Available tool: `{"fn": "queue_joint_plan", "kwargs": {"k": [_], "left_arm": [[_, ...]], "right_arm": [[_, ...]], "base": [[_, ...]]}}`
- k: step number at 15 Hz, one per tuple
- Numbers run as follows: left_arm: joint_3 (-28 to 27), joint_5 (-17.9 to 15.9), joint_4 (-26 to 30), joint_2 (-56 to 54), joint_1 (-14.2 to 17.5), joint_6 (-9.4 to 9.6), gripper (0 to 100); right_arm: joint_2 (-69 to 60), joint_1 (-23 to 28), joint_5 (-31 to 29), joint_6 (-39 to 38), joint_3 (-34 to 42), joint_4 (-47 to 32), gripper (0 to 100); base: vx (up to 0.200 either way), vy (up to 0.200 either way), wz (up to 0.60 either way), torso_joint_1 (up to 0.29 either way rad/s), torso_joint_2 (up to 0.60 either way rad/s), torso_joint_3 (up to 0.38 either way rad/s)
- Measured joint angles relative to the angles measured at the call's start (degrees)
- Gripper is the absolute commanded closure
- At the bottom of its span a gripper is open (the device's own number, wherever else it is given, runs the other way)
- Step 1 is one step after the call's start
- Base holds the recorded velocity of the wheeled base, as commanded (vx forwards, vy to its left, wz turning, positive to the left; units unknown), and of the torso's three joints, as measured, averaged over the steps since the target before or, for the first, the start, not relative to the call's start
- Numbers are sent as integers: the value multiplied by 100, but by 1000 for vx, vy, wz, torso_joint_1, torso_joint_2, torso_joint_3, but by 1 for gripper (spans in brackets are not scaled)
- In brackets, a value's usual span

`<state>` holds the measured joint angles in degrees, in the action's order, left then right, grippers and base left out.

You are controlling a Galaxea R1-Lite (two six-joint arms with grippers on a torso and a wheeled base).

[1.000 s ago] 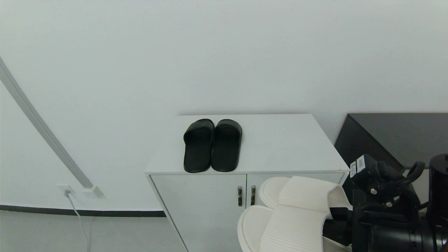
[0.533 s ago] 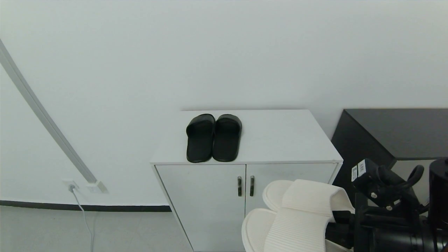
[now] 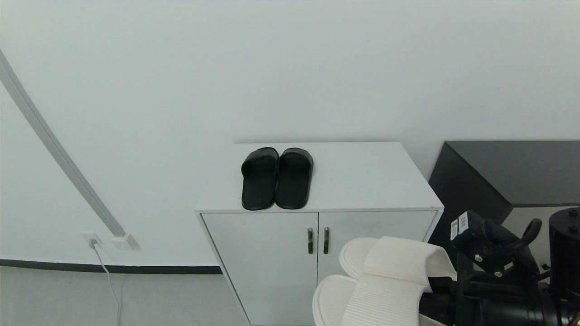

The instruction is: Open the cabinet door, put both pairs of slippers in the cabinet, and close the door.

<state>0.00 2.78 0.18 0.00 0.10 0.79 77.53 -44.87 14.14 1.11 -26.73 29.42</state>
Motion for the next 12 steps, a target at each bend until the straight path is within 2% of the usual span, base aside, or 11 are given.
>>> {"fn": "queue_joint_plan", "kwargs": {"k": [3, 6, 7, 12], "left_arm": [[0, 0, -5, 0, -2, -1, 100], [0, -13, 0, 0, -7, -4, 100], [0, -35, 0, 0, -5, -6, 0], [0, -51, 0, 0, -2, -1, 0]], "right_arm": [[48, -18, 6, 1, 30, 2, 100], [68, -27, 9, 1, 61, 6, 100], [69, -27, 6, 0, 67, 6, 100], [74, -27, 6, 0, 83, 9, 100]], "base": [[0, 0, 0, -25, 54, 32], [0, 0, 0, -147, 351, 188], [0, 0, 0, -173, 383, 217], [0, 0, 0, -217, 514, 293]]}}
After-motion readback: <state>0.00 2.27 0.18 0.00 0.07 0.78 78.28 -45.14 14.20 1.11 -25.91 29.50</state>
